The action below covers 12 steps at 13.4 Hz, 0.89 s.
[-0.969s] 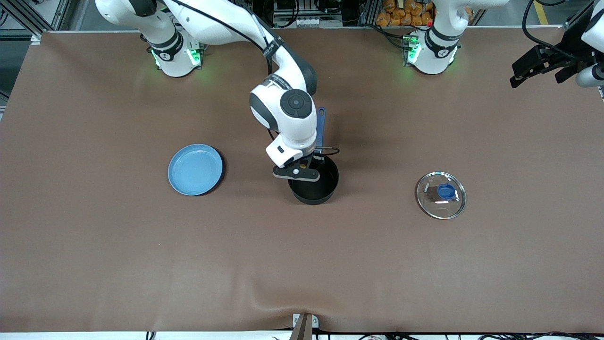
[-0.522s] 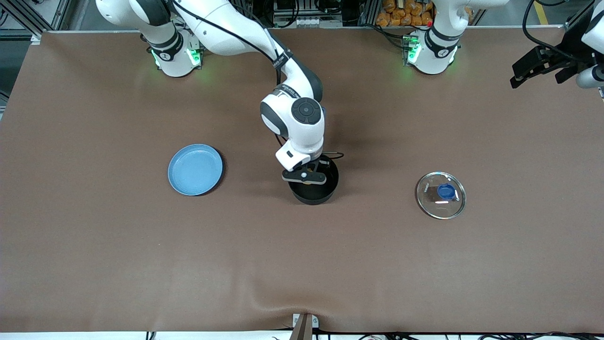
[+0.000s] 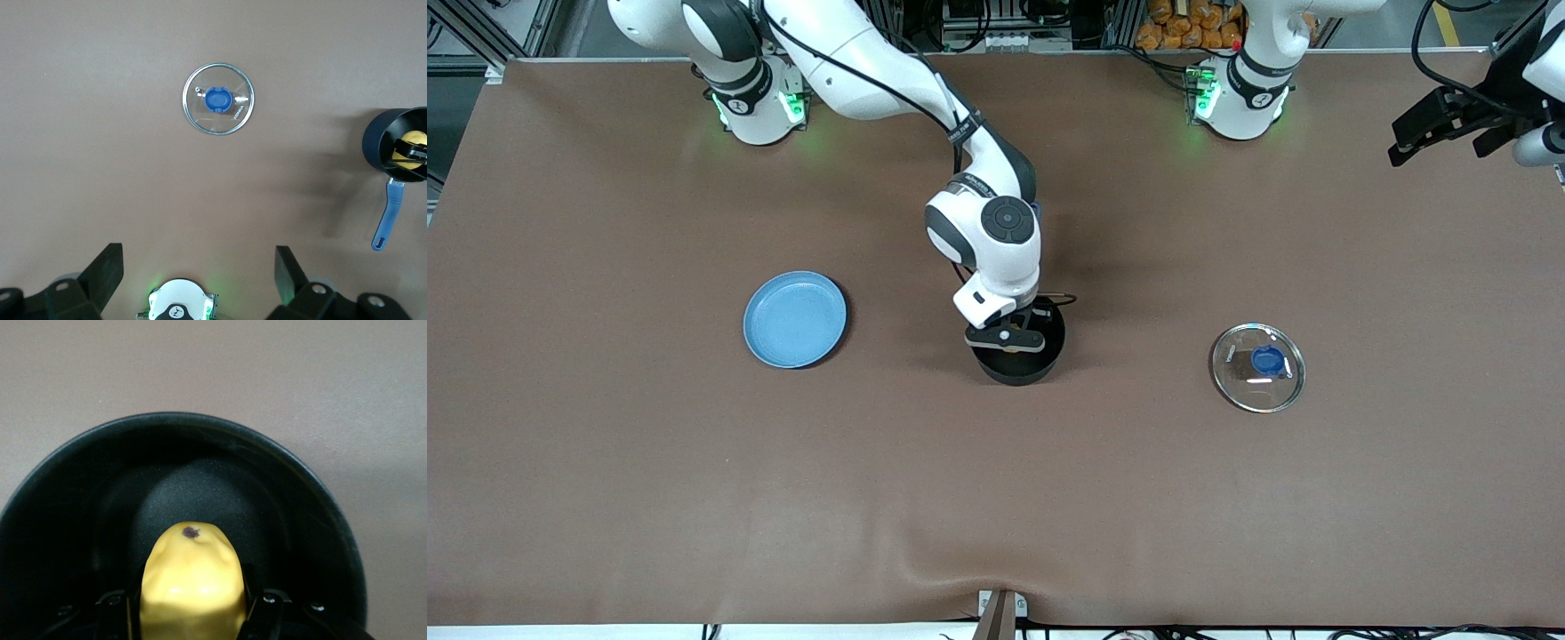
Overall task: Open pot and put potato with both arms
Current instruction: 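Lower the potato into the saucepan and open the right gripper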
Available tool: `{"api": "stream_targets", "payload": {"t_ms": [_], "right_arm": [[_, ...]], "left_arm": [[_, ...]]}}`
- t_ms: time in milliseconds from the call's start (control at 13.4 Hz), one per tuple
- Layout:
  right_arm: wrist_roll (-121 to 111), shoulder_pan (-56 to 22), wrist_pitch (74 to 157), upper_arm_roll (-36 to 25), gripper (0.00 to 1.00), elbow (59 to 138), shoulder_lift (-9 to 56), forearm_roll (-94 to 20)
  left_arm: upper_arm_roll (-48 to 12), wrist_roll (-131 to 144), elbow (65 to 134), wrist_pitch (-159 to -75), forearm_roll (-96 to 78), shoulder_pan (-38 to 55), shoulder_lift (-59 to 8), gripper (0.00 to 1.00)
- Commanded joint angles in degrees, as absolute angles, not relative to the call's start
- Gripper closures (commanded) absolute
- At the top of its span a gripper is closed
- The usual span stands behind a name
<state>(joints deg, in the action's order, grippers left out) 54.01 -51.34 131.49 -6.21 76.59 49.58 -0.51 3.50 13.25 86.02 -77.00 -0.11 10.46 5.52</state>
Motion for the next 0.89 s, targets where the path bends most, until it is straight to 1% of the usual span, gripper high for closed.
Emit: {"api": "stream_targets", "payload": {"t_ms": [0,75,149,224,298,447,522,820], "right_arm": [[55.8,-52.2,131.2,-7.0,1.0,74.3,51.0,0.5],[55.8,-52.2,131.2,-7.0,1.0,74.3,51.1,0.5],[55.8,-52.2,131.2,-7.0,0.88,74.3,51.1,0.5],[55.8,-52.2,131.2,-7.0,0.73,74.3,51.1,0.5],[55.8,-52.1,131.2,-7.0,0.59,74.3,51.1,0.4],[55.8,-52.1,131.2,-7.0,0.44,74.3,51.1,0.4],[55.8,-52.1,131.2,-7.0,0.42,74.3,51.1,0.4],[55.7,-51.9,131.1,-7.0,0.41,74.2,50.9,0.4]], "left_arm": [[3.6,12.3,86.1,-77.2,-0.5,10.3,5.8,0.0],[3.5,12.3,86.2,-77.2,-0.6,10.3,5.8,0.0],[3.5,12.3,86.2,-77.1,-0.6,10.3,5.8,0.0],[3.5,12.3,86.2,-77.2,-0.6,10.3,5.8,0.0],[3.6,12.3,86.2,-77.2,-0.7,10.3,5.8,0.0],[3.5,12.3,86.2,-77.0,-0.9,10.3,6.1,0.0],[3.5,12.3,86.2,-77.0,-1.0,10.2,6.3,0.0],[3.5,12.3,86.7,-77.0,-1.2,10.5,6.3,0.0]]}}
